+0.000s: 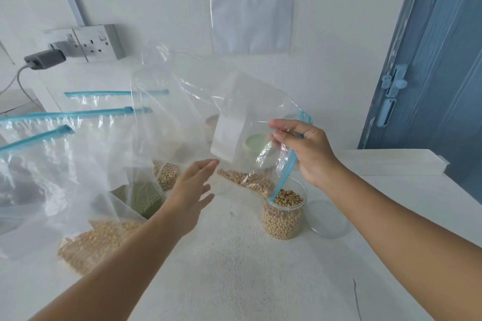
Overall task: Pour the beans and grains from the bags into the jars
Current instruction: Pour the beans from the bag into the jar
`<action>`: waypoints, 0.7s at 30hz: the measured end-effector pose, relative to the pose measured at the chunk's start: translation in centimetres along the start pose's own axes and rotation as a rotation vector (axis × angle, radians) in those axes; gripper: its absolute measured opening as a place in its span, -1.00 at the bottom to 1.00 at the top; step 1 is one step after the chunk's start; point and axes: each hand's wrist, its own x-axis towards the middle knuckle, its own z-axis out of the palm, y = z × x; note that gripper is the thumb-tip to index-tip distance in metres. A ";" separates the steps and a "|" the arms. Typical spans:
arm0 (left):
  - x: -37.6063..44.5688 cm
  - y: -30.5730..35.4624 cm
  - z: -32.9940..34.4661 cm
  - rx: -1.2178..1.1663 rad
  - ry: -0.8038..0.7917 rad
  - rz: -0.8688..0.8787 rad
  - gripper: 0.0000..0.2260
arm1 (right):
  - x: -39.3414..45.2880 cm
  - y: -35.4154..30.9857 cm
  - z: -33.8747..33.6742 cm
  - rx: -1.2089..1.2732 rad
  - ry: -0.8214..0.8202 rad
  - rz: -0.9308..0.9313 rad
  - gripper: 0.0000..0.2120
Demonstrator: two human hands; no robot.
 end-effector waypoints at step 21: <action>3.7 1.0 -0.4 -0.246 -0.184 0.163 -0.77 | -0.3 1.4 -2.9 -0.122 0.070 -0.074 -0.79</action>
